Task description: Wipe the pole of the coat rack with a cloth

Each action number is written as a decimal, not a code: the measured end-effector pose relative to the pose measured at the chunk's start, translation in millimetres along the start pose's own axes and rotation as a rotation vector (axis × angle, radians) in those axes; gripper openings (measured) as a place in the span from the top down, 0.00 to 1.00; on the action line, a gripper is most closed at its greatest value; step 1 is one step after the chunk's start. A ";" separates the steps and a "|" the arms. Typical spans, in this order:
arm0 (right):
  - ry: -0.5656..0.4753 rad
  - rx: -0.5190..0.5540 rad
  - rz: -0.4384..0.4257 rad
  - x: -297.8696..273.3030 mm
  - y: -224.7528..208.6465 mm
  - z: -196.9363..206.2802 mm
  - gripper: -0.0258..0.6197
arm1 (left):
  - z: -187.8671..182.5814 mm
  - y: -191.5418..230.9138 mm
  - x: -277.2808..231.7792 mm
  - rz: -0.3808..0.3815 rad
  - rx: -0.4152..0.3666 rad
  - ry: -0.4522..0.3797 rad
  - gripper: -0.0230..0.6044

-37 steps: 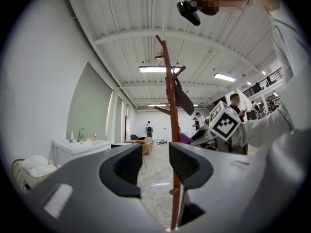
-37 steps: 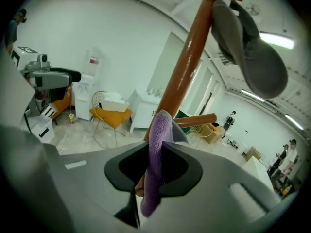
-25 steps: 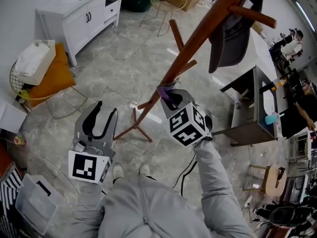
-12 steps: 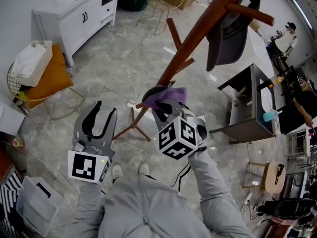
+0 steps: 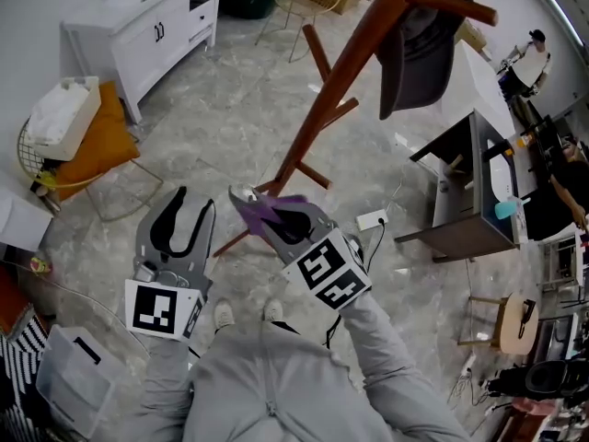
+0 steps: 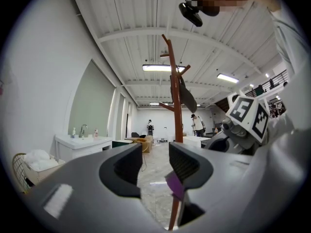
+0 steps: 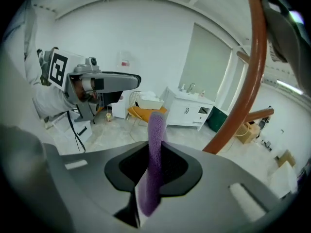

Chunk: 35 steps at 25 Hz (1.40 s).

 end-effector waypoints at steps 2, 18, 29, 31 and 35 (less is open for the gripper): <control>-0.031 -0.068 -0.019 4.1 7.3 2.2 0.87 | -0.7 -1.7 1.2 0.000 -0.004 0.006 0.68; -0.420 -0.123 0.321 46.9 -31.9 -9.5 0.87 | 0.1 -17.3 -1.3 0.016 -0.024 0.042 0.68; -0.233 0.579 0.549 -51.7 -55.7 -21.3 0.87 | 1.8 6.5 20.9 -0.069 -0.061 0.091 0.68; -0.168 0.680 0.521 -71.6 -48.5 -6.6 0.87 | 4.8 14.6 28.5 -0.093 -0.062 0.103 0.68; -0.067 0.691 0.482 -88.9 -46.6 30.4 0.87 | 11.1 25.3 38.7 -0.115 -0.057 0.120 0.68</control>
Point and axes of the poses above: the fingertips, and each gripper's own axes: x backward along the fingers, y to its left, z out of its underside, the point moved 2 cm from there along x, backward along the fingers, and after that the axes turned 15 degrees about -y, right-handed, at the moved point
